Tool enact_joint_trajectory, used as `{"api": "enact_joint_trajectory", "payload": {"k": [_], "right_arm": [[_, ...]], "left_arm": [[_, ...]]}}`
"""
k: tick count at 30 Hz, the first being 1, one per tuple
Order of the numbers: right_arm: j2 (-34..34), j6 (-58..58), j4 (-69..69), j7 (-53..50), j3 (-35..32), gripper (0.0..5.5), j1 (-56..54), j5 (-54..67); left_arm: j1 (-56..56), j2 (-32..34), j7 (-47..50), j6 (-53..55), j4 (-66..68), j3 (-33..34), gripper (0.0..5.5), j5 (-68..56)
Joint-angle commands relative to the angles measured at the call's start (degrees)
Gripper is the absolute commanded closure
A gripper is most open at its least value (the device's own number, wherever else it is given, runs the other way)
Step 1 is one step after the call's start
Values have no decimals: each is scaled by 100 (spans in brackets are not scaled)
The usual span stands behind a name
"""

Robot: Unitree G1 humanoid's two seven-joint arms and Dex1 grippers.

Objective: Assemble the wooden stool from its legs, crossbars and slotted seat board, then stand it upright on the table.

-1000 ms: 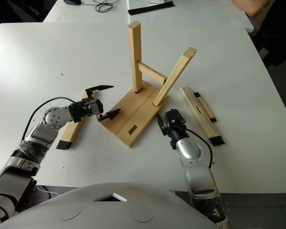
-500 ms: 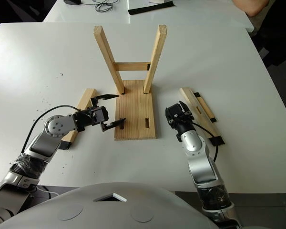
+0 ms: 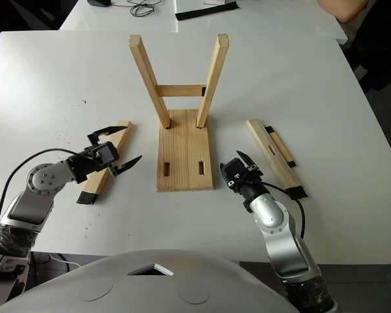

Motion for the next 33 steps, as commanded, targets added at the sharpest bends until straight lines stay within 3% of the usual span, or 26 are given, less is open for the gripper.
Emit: {"api": "enact_joint_trajectory", "payload": {"k": [1,6,14,33], "right_arm": [[-101,47,-120,91,-136,249,258,-17],[-48,84,-187,364,-72,249,103,200],[-106,84,-600,946,273,249,499,635],[-569,259,-1123,1442,193,249,722,766]], "left_arm": [[477,-44,180,377,-428,69,74,137],[872,-219,221,411,-690,-412,74,487],[888,-228,88,527,-890,-603,74,460],[1241,57,-87,527,-1475,-547,74,449]]}}
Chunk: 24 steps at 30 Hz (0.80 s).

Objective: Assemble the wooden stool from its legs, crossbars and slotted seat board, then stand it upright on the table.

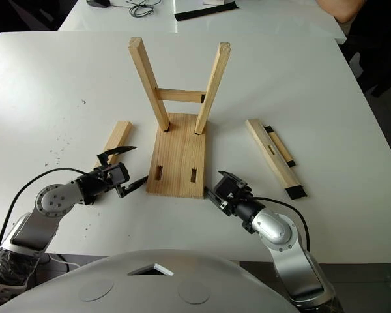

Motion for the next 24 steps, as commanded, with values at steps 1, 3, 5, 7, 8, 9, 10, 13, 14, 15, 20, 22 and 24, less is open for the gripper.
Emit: {"api": "enact_joint_trajectory", "payload": {"k": [1,3,5,7,8,9,10,13,14,15,20,22,24], "right_arm": [[-118,91,-200,103,-14,249,117,78],[-151,110,-256,116,2,249,159,78],[-168,142,-319,127,23,249,186,80],[-183,171,-392,144,60,249,215,92],[-205,173,-420,161,81,249,234,93],[-230,172,-443,177,99,249,262,92],[-254,171,-463,190,106,249,293,97],[-338,154,-505,218,62,249,441,129],[-373,159,-500,241,47,249,476,145],[-407,158,-497,266,40,249,514,158],[-321,145,-394,142,-292,249,387,200],[-256,162,-384,80,-561,249,315,325],[-185,206,-396,55,-936,249,264,531]], "left_arm": [[280,72,-90,36,-370,-22,74,-21],[384,84,-94,68,-492,-16,74,-21],[442,94,-98,95,-559,-13,74,-23],[472,107,-99,102,-571,-11,74,-22],[487,111,-95,107,-577,-9,74,-20],[496,116,-93,108,-578,-4,74,-17],[502,120,-95,116,-588,2,74,-18],[487,148,-110,129,-595,29,74,-36],[482,153,-103,132,-587,46,74,-38],[471,155,-99,132,-569,61,74,-42],[458,4,-27,441,-533,248,74,-276],[428,-55,-39,665,-573,369,74,-471],[353,-41,-95,748,-574,438,74,-575]]}}
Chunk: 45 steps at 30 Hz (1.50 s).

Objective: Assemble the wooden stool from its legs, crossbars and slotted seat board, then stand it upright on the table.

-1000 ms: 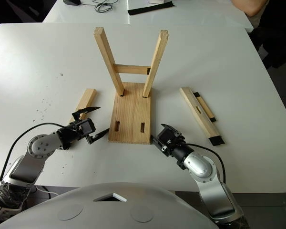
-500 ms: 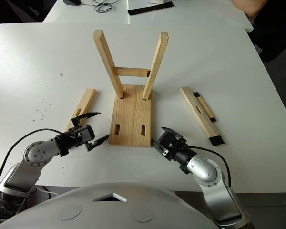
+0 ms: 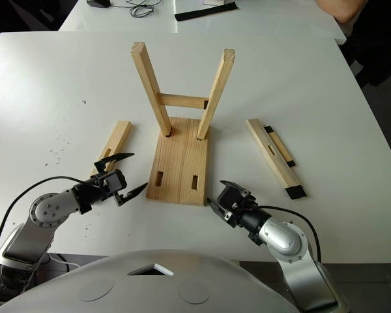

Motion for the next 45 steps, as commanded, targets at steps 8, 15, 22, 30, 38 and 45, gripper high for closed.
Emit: {"api": "enact_joint_trajectory", "payload": {"k": [8,15,22,30,38,45], "right_arm": [[183,570,694,-159,-2643,249,-856,1425],[208,506,1605,-264,-3147,249,-1383,1707],[110,-395,3023,-503,-3179,249,-1683,1325],[277,-953,2956,-504,-2605,249,-1273,950],[442,-1039,2725,-577,-2160,249,-1120,814],[599,-1006,2644,-753,-2113,249,-1123,807]], "left_arm": [[-538,-250,136,621,-56,395,74,-471],[-585,-428,336,666,-17,396,74,-340],[-648,-511,395,576,57,244,74,-231],[-688,-504,379,532,103,169,74,-178],[-668,-522,379,514,108,112,74,-121],[-677,-531,362,515,97,81,74,-113]]}}
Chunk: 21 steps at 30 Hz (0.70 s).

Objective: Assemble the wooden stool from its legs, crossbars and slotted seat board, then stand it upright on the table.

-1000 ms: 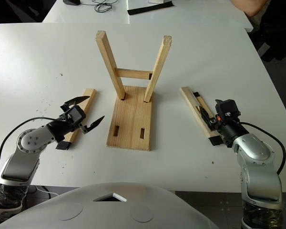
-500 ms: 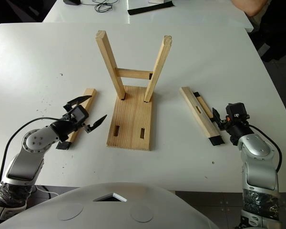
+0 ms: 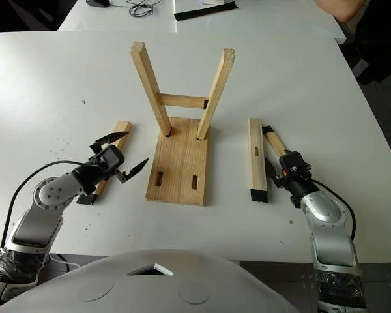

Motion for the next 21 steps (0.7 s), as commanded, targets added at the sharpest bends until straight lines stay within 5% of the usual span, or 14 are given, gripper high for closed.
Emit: {"api": "enact_joint_trajectory", "payload": {"k": [1,21], "right_arm": [[93,56,10,-182,-117,249,-56,6],[-98,553,1345,284,-322,249,-754,561]], "left_arm": [[-9,9,-6,12,18,-32,74,31],[189,-209,234,66,-174,-190,74,188]]}}
